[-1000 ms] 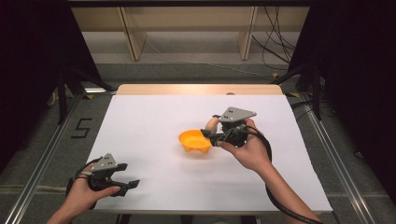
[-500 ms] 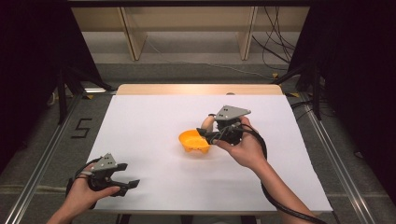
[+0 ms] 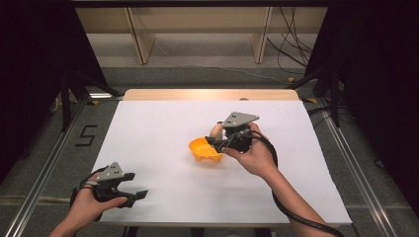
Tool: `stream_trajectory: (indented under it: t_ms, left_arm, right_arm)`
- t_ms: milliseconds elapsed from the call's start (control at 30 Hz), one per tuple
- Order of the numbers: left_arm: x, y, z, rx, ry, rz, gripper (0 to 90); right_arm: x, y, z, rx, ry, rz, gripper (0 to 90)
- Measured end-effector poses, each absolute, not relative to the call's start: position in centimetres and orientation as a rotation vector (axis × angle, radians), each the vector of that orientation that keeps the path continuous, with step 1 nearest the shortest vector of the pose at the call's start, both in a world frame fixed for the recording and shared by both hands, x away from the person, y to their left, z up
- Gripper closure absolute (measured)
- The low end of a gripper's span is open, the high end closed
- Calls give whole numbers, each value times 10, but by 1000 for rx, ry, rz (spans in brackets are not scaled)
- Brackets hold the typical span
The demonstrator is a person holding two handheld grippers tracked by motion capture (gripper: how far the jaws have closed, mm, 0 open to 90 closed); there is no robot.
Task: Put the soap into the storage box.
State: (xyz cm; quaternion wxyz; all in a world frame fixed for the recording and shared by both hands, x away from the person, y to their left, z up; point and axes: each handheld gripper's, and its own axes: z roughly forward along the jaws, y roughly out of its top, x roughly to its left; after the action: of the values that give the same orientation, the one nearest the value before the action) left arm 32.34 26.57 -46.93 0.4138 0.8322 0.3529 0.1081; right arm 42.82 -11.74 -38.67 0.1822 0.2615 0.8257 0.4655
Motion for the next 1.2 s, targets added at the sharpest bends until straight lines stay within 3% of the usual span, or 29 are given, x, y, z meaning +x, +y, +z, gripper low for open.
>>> stream_trajectory:
  t_ms: [1200]
  left_arm:
    - [323, 267, -469, 2103, 887, 262, 172]
  right_arm:
    - [443, -113, -408, 781, 2383, 1285, 338]
